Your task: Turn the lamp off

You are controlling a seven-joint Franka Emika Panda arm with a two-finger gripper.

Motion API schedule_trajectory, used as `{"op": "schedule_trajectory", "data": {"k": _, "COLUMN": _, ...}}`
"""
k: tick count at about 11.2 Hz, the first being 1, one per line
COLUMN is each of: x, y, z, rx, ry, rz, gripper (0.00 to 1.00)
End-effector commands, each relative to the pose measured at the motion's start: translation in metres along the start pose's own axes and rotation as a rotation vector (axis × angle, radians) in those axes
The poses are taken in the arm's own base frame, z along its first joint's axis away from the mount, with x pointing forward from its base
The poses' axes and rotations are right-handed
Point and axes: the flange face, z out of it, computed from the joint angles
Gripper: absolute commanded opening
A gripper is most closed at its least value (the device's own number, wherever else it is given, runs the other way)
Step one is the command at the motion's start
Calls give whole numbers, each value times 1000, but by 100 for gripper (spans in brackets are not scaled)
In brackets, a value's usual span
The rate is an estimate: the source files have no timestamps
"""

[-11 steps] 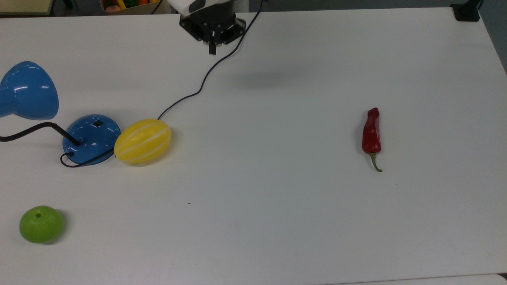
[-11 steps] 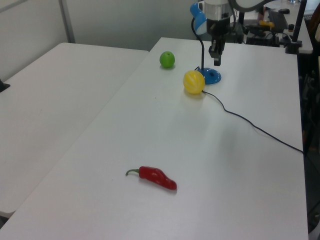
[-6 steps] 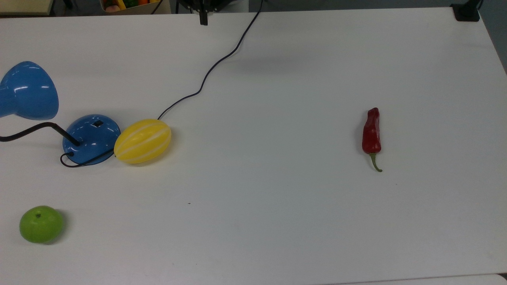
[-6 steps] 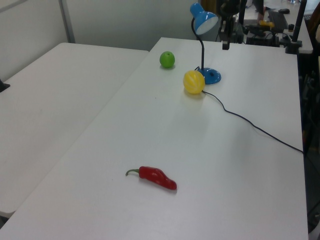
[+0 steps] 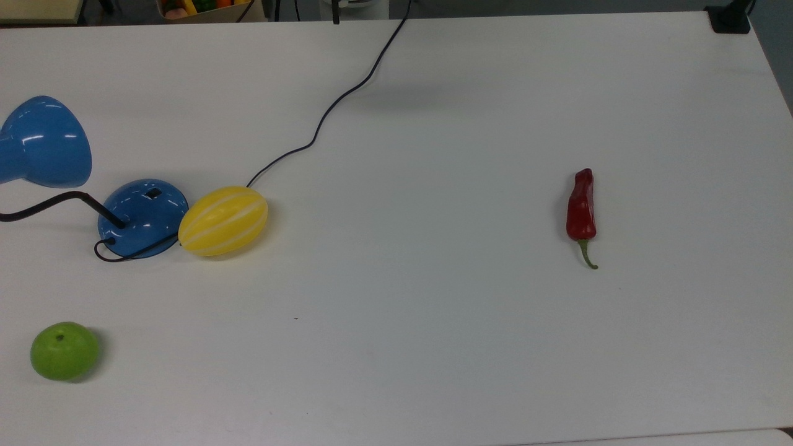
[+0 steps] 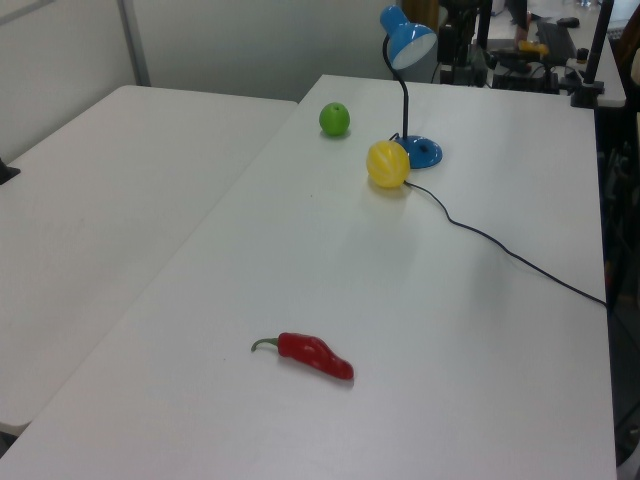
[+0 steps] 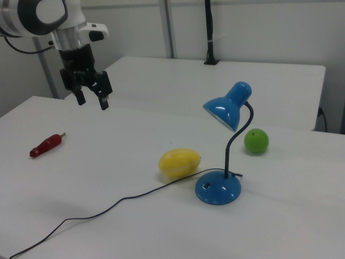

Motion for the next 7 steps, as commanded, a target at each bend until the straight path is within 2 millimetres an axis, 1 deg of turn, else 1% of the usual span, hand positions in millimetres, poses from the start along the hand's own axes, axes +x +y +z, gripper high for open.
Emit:
{"op": "schedule_trajectory", "data": {"k": 1, "x": -5, "y": -1, "z": -7, "rx": 10, "ry": -11, "rz": -23, "gripper": 100}}
{"op": "schedule_trajectory", "data": {"k": 7, "x": -6, "y": -7, "z": -2, "rx": 0, "ry": -33, "rz": -43, "gripper": 100}}
